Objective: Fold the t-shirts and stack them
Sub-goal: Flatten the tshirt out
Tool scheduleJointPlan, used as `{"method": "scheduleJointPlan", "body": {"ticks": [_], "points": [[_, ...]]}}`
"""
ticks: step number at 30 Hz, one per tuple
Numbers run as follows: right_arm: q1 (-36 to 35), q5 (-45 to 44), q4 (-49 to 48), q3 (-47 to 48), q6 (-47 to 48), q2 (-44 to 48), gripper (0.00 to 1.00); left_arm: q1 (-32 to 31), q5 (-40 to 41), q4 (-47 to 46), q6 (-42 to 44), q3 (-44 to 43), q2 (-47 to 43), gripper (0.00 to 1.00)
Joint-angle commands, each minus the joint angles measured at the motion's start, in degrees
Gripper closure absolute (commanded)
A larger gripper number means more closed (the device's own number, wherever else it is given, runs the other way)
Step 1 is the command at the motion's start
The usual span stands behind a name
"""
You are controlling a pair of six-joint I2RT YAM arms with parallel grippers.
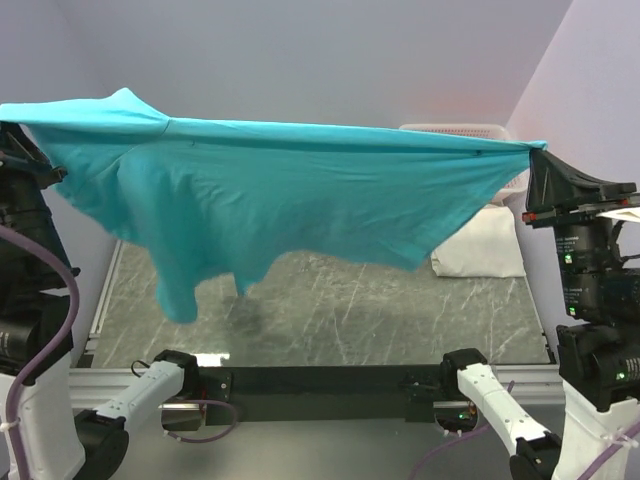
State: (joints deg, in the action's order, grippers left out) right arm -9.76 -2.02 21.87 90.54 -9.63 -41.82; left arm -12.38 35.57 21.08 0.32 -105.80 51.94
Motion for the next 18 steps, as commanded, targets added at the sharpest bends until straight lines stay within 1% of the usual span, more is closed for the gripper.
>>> {"method": "scheduleJointPlan", "body": {"ticks": [1, 4, 6, 7, 8, 9, 10, 11, 12, 13, 14, 15, 16, 17, 18], "points": [[1.23, -4.31, 3.44, 1.83, 5.58, -3.61, 1.0, 1.13, 1.08, -1.39, 6.0, -0.37, 3.6, 0.99], [1.15, -4.22, 4.23, -0.61, 5.24, -6.33, 1.0, 1.13, -0.06, -1.83, 9.08, -0.03, 7.46, 0.98], [1.23, -3.61, 3.19, -3.43, 4.01, -7.3, 1.0, 1.13, -1.29, -4.01, 10.14, 4.7, 10.01, 0.97], [1.15, -2.21, 2.57, -7.27, 3.65, -8.09, 1.0, 1.13, -1.64, -4.9, 10.14, 9.68, 10.8, 0.96], [1.23, -1.41, 1.61, -9.57, 2.96, -8.62, 1.0, 1.13, -1.73, -6.65, 10.23, 12.87, 12.2, 0.96], [1.32, -0.88, -0.75, -11.94, 2.51, -9.32, 1.0, 1.22, -2.17, -10.32, 10.32, 16.12, 13.0, 0.95], [1.15, -0.1, -1.91, -16.58, 2.16, -11.33, 1.0, 1.39, -2.87, -12.36, 10.14, 19.37, 13.97, 0.94], [1.23, 1.83, -3.05, -18.63, 2.07, -12.74, 1.0, 1.48, -3.31, -14.21, 10.14, 25.32, 16.15, 0.94], [1.23, 1.76, -4.97, -20.39, 2.07, -14.41, 1.0, 1.66, -3.84, -15.79, 9.53, 27.9, 17.56, 0.93], [1.23, 1.85, -5.69, -23.1, 2.24, -18.43, 1.0, 2.44, -5.24, -19.03, 9.18, 30.19, 19.14, 0.93], [1.23, 1.85, -6.65, -24.17, 2.51, -20.64, 1.0, 2.89, -5.68, -20.36, 8.65, 33.87, 22.73, 0.94], [1.15, 1.58, -8.66, -25.05, 2.77, -22.93, 1.0, 3.32, -6.04, -22.38, 7.26, 35.21, 24.68, 0.94], [1.23, 1.15, -9.73, -26.19, 2.77, -27.48, 1.0, 4.37, -7.26, -23.88, 6.55, 36.35, 26.79, 0.94], [1.32, 0.62, -11.13, -26.55, 3.38, -29.78, 1.0, 4.82, -7.71, -24.5, 5.93, 36.36, 31.16, 0.94], [1.32, -0.69, -13.49, -26.73, 3.74, -34.24, 1.0, 5.35, -7.97, -24.86, 5.14, 36.1, 33.46, 0.93]]}}
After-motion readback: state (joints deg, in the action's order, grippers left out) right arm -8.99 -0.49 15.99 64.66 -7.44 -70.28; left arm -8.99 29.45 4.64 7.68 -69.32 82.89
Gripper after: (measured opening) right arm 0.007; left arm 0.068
